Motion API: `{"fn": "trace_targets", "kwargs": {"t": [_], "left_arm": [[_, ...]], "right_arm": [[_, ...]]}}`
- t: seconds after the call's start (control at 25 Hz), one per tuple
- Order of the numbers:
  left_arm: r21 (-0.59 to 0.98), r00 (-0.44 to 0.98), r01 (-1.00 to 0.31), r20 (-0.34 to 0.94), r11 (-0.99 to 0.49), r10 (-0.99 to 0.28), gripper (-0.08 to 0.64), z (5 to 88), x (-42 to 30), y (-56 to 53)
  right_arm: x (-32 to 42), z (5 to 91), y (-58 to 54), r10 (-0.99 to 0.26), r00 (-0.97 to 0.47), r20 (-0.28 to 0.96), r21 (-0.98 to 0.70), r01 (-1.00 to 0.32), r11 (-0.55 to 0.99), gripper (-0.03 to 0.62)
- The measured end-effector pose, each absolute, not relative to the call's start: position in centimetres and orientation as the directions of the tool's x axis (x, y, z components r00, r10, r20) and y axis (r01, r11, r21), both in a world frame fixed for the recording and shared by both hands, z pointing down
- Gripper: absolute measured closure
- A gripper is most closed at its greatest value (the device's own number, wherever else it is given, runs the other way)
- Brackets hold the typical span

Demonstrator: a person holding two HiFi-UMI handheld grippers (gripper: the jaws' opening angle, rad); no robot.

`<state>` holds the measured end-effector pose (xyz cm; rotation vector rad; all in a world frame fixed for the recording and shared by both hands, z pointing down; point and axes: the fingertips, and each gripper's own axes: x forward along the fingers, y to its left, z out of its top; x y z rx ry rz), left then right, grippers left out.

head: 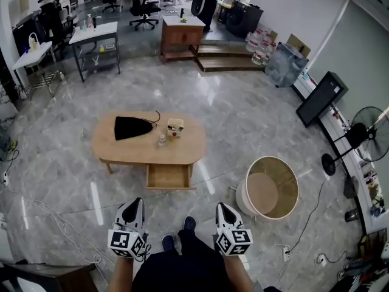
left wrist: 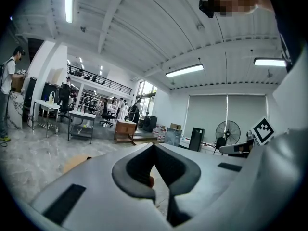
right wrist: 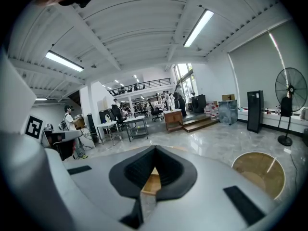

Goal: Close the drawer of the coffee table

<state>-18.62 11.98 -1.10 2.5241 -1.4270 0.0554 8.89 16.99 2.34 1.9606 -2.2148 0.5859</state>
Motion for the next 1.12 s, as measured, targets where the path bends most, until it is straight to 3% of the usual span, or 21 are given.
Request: {"fn": "trace_targets", "kwargs": {"t": [1.12], "left_arm": [[0.167, 0.36, -0.927, 0.154, -0.335, -0.92, 0.535, -0.4, -10.0, -0.9]], "right_arm": [[16.9, 3.8, -0.8, -0.882, -0.331, 0.335, -0.225, -0.937, 0.266, 0.566]]}}
